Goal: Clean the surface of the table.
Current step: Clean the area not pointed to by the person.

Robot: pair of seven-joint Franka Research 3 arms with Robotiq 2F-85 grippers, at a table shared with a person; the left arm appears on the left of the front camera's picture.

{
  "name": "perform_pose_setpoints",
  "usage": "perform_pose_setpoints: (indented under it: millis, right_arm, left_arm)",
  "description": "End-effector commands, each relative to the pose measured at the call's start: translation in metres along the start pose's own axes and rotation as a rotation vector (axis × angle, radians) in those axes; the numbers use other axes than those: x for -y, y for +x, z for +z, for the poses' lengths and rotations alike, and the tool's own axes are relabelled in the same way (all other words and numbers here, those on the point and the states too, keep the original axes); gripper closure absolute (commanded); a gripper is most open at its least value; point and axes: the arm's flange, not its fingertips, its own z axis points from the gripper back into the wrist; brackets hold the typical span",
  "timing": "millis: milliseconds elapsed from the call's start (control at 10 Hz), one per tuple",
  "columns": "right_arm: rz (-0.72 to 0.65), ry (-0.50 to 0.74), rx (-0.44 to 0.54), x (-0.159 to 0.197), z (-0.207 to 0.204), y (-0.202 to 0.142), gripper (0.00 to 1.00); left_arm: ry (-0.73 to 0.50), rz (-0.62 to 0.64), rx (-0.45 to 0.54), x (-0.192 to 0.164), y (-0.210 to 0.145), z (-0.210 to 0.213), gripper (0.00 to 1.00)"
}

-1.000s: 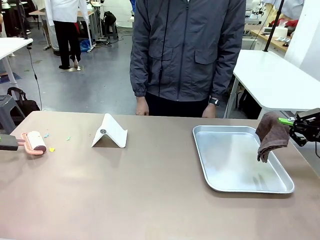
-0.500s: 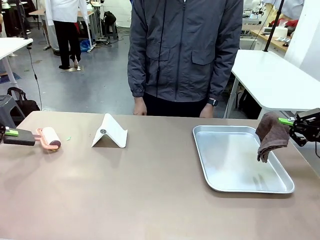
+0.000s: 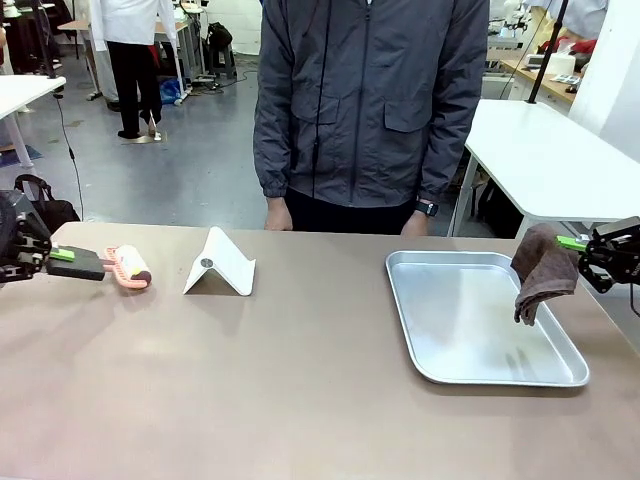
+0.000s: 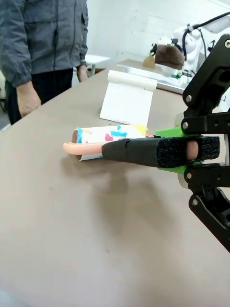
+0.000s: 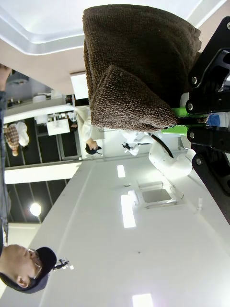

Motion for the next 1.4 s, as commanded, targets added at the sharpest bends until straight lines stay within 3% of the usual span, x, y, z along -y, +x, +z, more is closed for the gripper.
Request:
perform_pose_setpoints:
  millis: [0,200,400,600,800,900,1000,1300]
  right_arm:
    - [0.007,0.006,-0.003,-0.003,-0.001,0.001,0.94]
    - [0.007,0.006,-0.003,-0.003,-0.001,0.001,0.94]
    - [0.007,0.006,-0.003,-0.003,-0.001,0.001,0.94]
    - [0.007,0.006,-0.003,-0.003,-0.001,0.001,0.94]
    - [0.007,0.006,-0.003,-0.003,-0.001,0.001,0.94]
    - [0.007,0.006,-0.003,-0.003,-0.001,0.001,0.94]
    - [0.007,0.006,-0.003,-0.003,-0.001,0.001,0.94]
    - [0.007,0.006,-0.003,-0.003,-0.001,0.001,0.94]
  left_arm:
    - [0.132,-0.006,-0.084,-0.014,-0.005,-0.045,0.78]
    - [0.133,-0.015,-0.092,-0.007,0.002,-0.057,0.78]
    - [0.056,-0.031,-0.076,-0.003,0.004,-0.045,0.78]
    - [-0.188,-0.149,-0.062,0.015,-0.014,-0.001,0.78]
    - [-0.458,-0.348,-0.019,0.036,-0.051,0.058,0.78]
    - [-0.533,-0.405,-0.02,0.036,-0.066,0.08,0.78]
    - [-0.558,-0.412,-0.063,0.031,-0.079,0.099,0.78]
    - [-0.618,-0.396,-0.411,-0.008,-0.12,0.161,0.78]
